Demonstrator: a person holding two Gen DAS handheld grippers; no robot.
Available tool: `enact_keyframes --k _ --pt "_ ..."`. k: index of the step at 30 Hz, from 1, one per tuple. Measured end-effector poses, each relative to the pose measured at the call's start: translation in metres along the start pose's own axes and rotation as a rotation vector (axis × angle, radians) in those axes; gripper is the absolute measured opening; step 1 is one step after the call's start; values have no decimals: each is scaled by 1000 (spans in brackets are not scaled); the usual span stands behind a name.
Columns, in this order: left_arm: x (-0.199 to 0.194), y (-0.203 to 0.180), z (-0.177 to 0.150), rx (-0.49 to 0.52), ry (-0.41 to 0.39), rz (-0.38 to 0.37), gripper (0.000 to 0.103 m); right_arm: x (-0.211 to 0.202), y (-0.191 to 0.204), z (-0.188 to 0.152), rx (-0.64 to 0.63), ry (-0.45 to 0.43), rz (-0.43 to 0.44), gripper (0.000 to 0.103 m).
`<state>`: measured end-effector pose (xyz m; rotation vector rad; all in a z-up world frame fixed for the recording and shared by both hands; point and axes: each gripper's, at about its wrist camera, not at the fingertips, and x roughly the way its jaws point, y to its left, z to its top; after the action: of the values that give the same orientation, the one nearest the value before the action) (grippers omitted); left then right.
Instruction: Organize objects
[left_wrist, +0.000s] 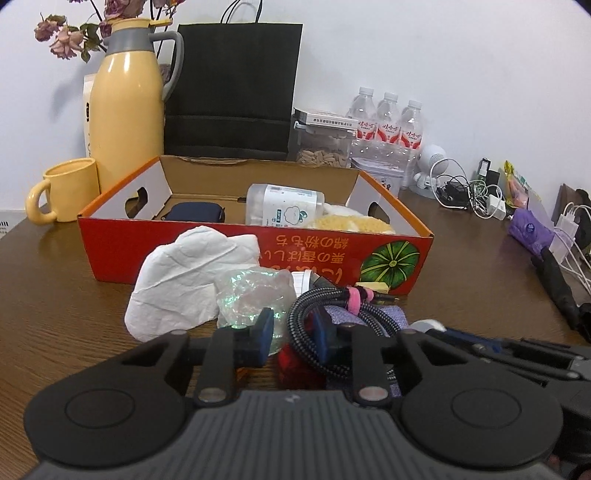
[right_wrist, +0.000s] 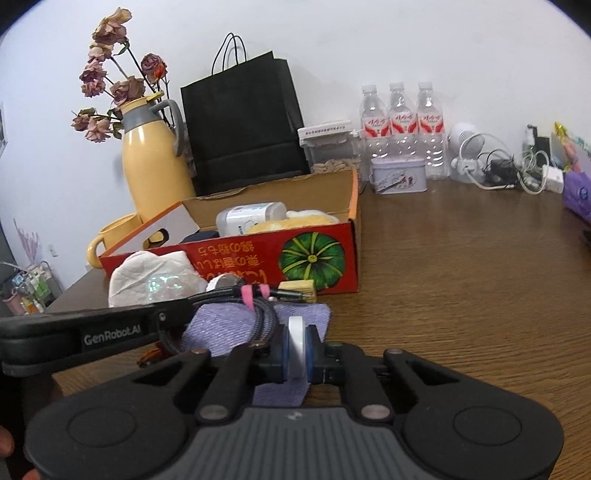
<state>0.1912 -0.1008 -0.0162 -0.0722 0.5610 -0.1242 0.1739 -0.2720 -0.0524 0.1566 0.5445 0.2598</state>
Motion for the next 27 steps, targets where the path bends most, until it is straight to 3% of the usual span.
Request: enact_keyframes --k 8,10,12,15,20,27 --pt "-3 0 0 1 -13 17 29 -10 -19 4 25 -53 -17 8" --pt "-7 0 2 0 -25 22 42 -12 -24 6 25 -67 -12 8" --pt "-12 -2 4 4 -48 22 79 -14 -29 8 30 -79 -6 8" --pt "-23 -11 7 42 -89 20 102 -16 -39 10 36 -91 -6 8" --pt "-23 -46 11 181 -74 47 103 -22 -52 13 40 -114 -14 8" --pt "10 -83 4 357 63 145 103 -25 -68 15 60 -121 -38 8"
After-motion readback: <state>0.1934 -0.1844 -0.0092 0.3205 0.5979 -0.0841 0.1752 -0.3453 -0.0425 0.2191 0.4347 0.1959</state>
